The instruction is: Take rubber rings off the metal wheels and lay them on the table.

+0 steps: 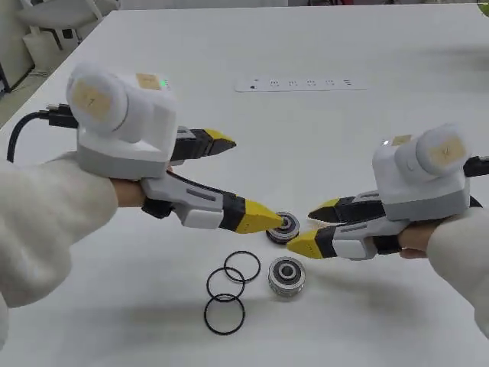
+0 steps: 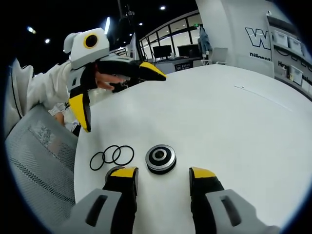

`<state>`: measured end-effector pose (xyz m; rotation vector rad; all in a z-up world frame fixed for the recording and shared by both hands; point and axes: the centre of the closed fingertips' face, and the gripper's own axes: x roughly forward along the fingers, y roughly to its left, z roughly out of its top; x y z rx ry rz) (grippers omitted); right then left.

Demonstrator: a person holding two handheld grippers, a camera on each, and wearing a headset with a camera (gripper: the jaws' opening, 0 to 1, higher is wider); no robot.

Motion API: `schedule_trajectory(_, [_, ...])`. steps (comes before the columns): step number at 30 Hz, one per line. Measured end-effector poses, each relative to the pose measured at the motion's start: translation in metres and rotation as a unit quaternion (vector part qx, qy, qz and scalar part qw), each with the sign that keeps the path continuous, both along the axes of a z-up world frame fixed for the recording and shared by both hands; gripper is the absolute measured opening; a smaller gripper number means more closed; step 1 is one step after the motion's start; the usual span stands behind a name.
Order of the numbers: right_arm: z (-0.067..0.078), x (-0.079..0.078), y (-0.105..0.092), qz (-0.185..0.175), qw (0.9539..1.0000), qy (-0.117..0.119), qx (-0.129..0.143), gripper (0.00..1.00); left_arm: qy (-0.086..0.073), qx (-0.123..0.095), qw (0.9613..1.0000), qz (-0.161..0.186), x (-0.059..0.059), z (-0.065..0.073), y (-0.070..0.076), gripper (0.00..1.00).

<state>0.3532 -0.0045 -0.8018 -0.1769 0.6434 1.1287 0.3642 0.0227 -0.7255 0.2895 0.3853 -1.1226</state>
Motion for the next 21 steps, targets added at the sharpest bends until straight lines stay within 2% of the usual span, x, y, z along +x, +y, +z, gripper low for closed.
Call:
schedule_trajectory(5, [-0.002, 0.000, 0.001, 0.007, 1.0000, -0.003, -0.001, 0.33, 0.000, 0.011, 0.9996, -0.025, -0.002, -0.013, -0.010, 0.62])
schedule_trajectory(12, [-0.004, -0.001, 0.003, 0.015, 0.9998, -0.010, -0.002, 0.26, 0.006, 0.021, 0.9993, -0.032, -0.001, -0.027, -0.021, 0.42])
schedule_trajectory(17, [-0.006, -0.002, 0.004, 0.022, 0.9996, -0.014, -0.006, 0.22, 0.011, 0.038, 0.9986, -0.036, -0.002, -0.040, -0.024, 0.38])
schedule_trajectory(21, [-0.007, -0.001, 0.004, 0.021, 0.9995, -0.020, -0.010, 0.21, 0.018, 0.047, 0.9983, -0.028, 0.001, -0.050, -0.024, 0.30])
